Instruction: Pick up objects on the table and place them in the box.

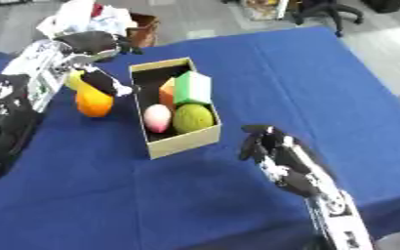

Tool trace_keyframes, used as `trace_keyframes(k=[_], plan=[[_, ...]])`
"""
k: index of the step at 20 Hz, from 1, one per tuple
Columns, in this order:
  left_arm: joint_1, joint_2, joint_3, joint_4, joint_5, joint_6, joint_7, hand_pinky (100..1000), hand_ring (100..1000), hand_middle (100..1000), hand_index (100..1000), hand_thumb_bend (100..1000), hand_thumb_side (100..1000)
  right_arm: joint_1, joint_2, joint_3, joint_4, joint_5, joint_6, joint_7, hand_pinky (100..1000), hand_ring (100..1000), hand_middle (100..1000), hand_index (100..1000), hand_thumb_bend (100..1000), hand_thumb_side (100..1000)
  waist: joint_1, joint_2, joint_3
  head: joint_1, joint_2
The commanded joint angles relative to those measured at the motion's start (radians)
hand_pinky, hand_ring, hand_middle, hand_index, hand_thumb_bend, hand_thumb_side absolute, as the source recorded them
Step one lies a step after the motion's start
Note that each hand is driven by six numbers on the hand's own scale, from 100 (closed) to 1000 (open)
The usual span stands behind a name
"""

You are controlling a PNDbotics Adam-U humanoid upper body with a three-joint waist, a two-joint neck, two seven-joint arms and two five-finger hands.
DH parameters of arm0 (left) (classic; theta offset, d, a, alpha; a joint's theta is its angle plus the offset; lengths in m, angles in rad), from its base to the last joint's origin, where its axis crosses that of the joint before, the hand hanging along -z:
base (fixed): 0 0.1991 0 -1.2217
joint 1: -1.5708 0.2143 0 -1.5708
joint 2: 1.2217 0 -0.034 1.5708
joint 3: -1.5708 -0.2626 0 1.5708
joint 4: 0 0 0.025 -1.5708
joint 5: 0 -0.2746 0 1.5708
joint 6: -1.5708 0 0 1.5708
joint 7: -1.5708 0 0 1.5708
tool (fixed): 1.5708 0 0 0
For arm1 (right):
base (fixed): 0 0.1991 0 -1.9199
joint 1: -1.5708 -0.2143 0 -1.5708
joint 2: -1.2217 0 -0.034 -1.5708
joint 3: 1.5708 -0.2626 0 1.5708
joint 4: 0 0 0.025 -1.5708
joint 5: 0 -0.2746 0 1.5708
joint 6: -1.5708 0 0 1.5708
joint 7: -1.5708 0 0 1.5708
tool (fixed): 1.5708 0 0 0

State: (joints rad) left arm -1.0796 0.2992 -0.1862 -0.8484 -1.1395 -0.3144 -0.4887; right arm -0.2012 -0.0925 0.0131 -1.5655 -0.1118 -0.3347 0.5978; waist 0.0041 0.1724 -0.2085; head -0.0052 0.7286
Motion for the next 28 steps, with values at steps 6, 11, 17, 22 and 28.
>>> trace_keyframes(k=[6, 11, 17, 22, 28], plan=[[-0.016, 0.016, 0.04, 0.076, -0.105, 0.032, 0.065, 826, 795, 818, 909, 416, 428, -0.007, -0.012, -0.004, -0.008, -0.001, -0.003, -0.001, 586, 575, 562, 826, 100, 454, -0.017, -0.022, 0.002, -0.007, -0.001], [-0.013, 0.014, 0.043, 0.099, -0.136, 0.029, 0.088, 802, 777, 808, 891, 458, 476, -0.007, -0.013, -0.005, -0.008, -0.001, -0.003, -0.001, 586, 575, 563, 826, 100, 454, -0.017, -0.021, 0.002, -0.008, -0.001], [0.002, 0.012, 0.038, 0.15, -0.231, 0.081, 0.096, 760, 730, 761, 841, 503, 457, -0.007, -0.012, -0.005, -0.009, -0.001, -0.002, -0.002, 586, 576, 563, 826, 100, 454, -0.013, -0.021, -0.004, -0.019, -0.002], [0.008, 0.001, 0.066, 0.141, -0.3, 0.102, 0.167, 670, 588, 591, 710, 263, 357, -0.007, -0.012, -0.005, -0.009, -0.001, -0.002, -0.002, 586, 576, 563, 826, 100, 454, -0.015, -0.02, -0.004, -0.025, -0.003], [-0.016, 0.014, 0.065, 0.048, -0.238, 0.078, 0.266, 571, 467, 438, 583, 100, 259, -0.007, -0.013, -0.006, -0.006, 0.001, -0.003, -0.003, 585, 575, 562, 826, 100, 452, -0.015, -0.02, -0.004, -0.027, 0.001]])
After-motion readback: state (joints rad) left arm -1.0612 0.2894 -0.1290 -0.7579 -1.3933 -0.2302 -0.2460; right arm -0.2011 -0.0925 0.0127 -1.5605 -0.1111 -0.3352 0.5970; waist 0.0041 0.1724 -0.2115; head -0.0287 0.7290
